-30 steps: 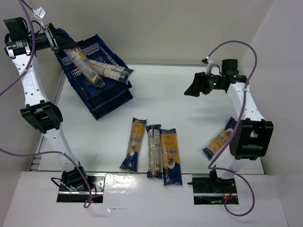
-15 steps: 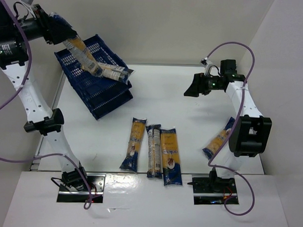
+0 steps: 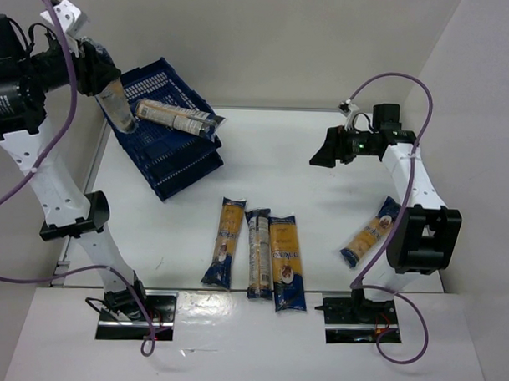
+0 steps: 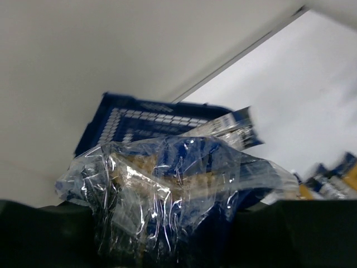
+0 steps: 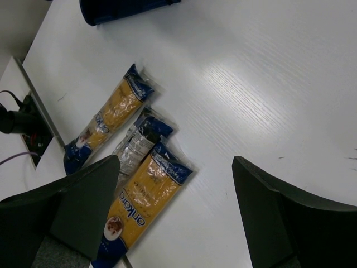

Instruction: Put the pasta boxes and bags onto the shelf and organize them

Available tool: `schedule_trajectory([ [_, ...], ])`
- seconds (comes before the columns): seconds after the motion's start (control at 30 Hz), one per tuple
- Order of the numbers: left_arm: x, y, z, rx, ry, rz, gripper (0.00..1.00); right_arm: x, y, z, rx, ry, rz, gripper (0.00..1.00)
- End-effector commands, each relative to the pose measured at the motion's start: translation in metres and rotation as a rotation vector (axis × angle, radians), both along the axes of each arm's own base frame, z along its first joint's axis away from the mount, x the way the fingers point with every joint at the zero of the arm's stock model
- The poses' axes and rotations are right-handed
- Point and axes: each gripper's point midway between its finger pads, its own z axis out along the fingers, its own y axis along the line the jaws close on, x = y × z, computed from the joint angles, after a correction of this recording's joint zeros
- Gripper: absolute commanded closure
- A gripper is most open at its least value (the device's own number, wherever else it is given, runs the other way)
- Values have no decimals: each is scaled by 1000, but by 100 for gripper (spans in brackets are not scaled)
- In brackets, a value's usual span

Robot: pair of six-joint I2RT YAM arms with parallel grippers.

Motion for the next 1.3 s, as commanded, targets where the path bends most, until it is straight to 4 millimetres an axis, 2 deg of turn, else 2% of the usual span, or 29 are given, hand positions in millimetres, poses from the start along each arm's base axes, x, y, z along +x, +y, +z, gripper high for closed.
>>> schedule_trajectory([
  [0.0,4,18,26,224,-189,85,100,-6,2,18,0,-87,21,10],
  [0.13,11,11,26,320,-226,90,100,-9,1,20,-7,-96,15,10],
  [0.17,9,1,30,339,-246,72,100,-9,1,20,-7,-96,15,10],
  [0.23,7,-3,34,390,-274,80,100,-9,1,20,-7,-96,15,10],
  [0.27,8,-16,34,407,-288,54,100,-9,1,20,-7,-96,15,10],
  [0.33,6,-21,38,452,-308,77,100,-9,1,20,-7,-96,15,10],
  [0.37,6,-34,39,478,-327,49,100,-9,1,20,-7,-96,15,10],
  [0.43,9,-36,39,528,-336,78,100,-10,1,17,-7,-87,15,10],
  [0.47,8,-45,39,530,-338,68,100,-11,1,17,-7,-87,15,10],
  [0.6,17,-51,33,575,-328,80,100,-13,1,10,-9,-74,20,10],
  [0.77,31,-54,23,634,-312,93,100,-18,2,12,-10,-74,20,10],
  [1.03,29,-61,22,596,-300,81,100,-18,1,12,-13,-81,24,10],
  [1.1,17,-68,30,553,-316,67,100,-18,1,12,-13,-81,24,10],
  [1.13,16,-70,29,523,-304,62,100,-19,2,13,-6,-82,30,10],
  [1.2,1,-79,29,419,-261,35,100,-18,2,10,-6,-73,30,10],
  [1.23,-2,-84,23,396,-226,7,100,-18,3,11,1,-73,35,10],
  [1.27,0,-97,1,367,-140,-69,100,-18,3,11,1,-73,35,10],
])
